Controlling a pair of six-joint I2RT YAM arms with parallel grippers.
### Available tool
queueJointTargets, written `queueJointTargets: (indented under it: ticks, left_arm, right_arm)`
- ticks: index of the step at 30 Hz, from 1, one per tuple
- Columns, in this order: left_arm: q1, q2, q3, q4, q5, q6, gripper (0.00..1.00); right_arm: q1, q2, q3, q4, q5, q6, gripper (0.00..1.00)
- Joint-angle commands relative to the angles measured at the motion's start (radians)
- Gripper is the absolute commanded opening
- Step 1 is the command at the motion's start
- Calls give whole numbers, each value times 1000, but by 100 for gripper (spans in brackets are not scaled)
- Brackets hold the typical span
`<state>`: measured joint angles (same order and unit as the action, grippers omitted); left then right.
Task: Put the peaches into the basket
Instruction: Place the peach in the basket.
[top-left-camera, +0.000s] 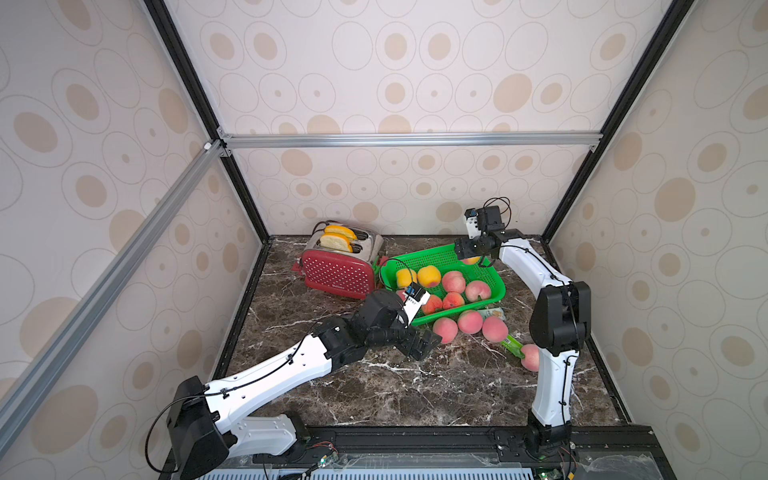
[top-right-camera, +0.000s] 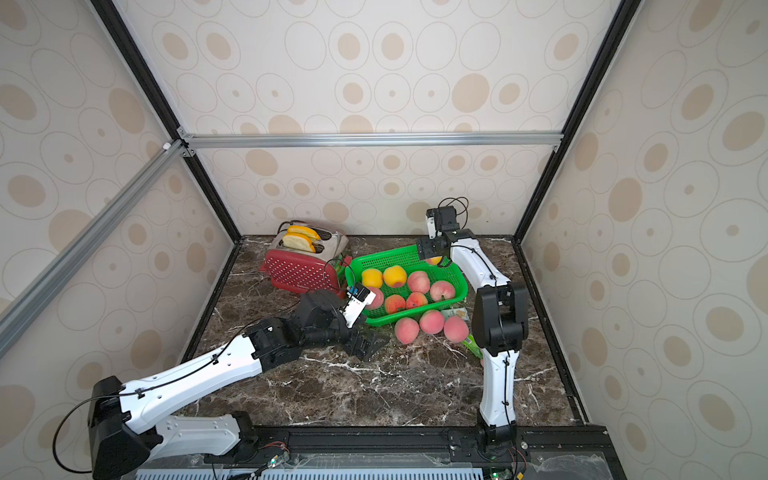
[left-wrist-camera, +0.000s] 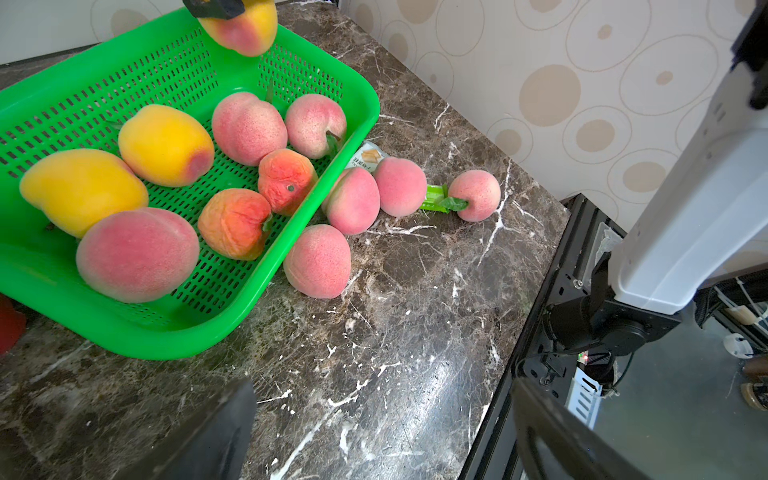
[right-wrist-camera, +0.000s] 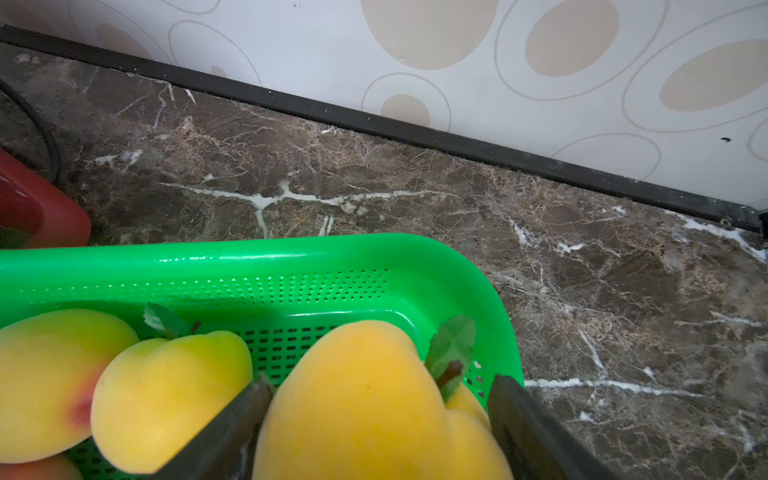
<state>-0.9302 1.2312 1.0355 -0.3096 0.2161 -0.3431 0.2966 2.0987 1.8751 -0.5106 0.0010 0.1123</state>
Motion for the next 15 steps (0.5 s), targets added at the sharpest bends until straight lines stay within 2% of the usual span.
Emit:
queueJointTargets:
  ticks: [1,5,15]
  left_arm:
    - [5,-22,1,-6,12,18,99]
    - [7,-32,-2,-16,4,21,99]
    - [8,-28,13,-19,8,21,99]
  right_arm:
    - [-5,38,36,-36,4,-30,84]
    - [-5,95,97,-85,4,-41,84]
    - [-4,114,82,-78,-3,-32,84]
